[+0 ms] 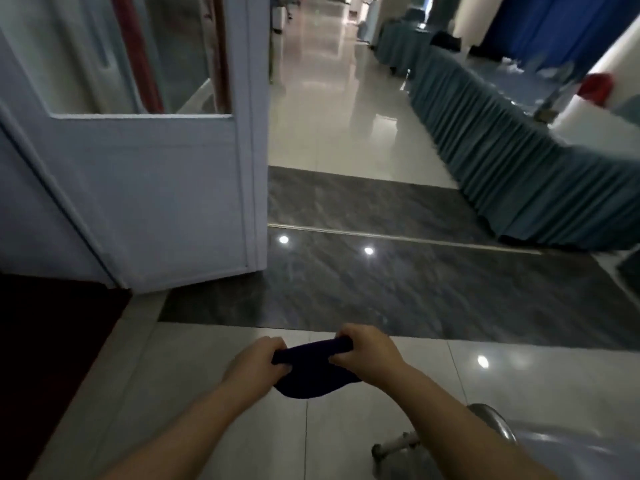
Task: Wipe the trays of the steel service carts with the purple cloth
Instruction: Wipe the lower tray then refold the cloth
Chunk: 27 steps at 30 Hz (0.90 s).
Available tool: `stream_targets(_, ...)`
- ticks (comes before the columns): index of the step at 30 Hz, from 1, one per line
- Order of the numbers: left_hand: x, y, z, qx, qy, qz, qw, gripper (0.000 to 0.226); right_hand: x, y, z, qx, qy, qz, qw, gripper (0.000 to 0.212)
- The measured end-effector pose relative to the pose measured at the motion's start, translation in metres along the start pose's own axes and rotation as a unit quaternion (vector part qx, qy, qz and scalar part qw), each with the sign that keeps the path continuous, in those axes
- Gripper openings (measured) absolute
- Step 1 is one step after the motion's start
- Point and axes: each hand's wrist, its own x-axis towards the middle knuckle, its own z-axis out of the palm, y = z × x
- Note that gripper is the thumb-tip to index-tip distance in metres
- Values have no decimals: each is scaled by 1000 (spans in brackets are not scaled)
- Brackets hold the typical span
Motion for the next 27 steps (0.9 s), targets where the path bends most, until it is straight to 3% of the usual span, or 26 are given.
stream_targets(4, 90, 39, -3, 104, -49, 57, 992, 5, 50, 55, -27, 38, 6, 58, 998, 13)
stream_targets(8, 202, 90, 3, 179, -94, 98, 975, 19, 114, 128, -63, 134, 26, 106, 985, 24)
stream_targets(11, 270, 135, -2, 203, -105, 109, 967, 18, 150, 169, -94, 157, 25, 127, 979, 26)
stream_targets(17, 385, 238, -1, 217, -108, 207, 948, 21, 193, 234, -164, 198, 83, 182, 960, 17)
stream_targets(23, 497, 334, 42, 276, -159, 296, 901, 23, 212, 304, -218, 284, 146, 252, 914, 27)
stream_targets(27, 568, 402, 87, 295, -215, 366, 856, 23, 225, 359, -246, 328, 211, 317, 864, 22)
